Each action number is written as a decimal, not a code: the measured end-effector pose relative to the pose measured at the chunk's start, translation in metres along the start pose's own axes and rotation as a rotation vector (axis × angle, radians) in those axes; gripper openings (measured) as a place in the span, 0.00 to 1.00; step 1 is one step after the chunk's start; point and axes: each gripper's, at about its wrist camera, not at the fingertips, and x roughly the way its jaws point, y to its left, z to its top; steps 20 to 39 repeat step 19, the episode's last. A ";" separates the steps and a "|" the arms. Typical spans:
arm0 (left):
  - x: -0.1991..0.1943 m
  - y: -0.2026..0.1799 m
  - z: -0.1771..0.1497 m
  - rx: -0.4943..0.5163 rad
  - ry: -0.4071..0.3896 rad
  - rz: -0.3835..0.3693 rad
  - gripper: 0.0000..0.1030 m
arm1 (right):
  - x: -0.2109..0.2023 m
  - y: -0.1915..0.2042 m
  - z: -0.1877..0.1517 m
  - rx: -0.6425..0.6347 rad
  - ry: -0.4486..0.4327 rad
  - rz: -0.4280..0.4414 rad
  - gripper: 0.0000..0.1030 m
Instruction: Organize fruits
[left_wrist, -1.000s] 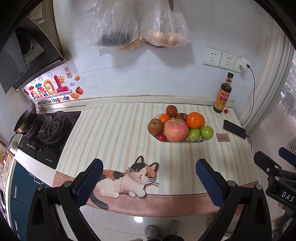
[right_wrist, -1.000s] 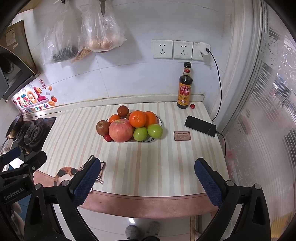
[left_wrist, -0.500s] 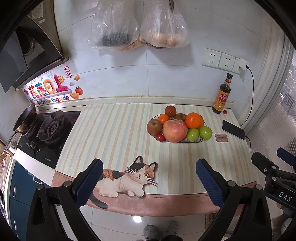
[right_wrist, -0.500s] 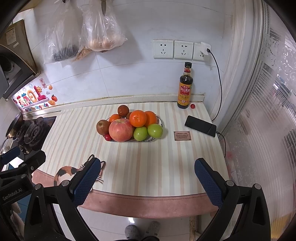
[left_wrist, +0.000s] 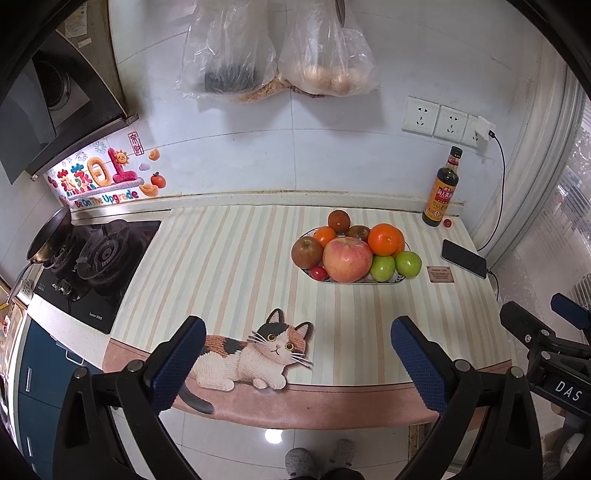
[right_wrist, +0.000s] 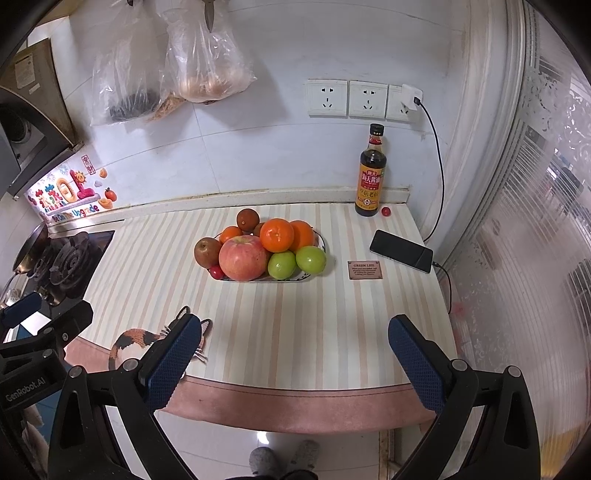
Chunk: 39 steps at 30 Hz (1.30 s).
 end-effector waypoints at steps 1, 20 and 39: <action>0.000 0.000 -0.001 0.001 0.000 0.002 1.00 | 0.000 0.000 0.000 -0.002 -0.001 -0.003 1.00; -0.011 -0.007 -0.005 -0.009 -0.015 0.010 1.00 | -0.006 -0.007 -0.003 -0.001 0.000 0.006 1.00; -0.011 -0.007 -0.005 -0.009 -0.015 0.010 1.00 | -0.006 -0.007 -0.003 -0.001 0.000 0.006 1.00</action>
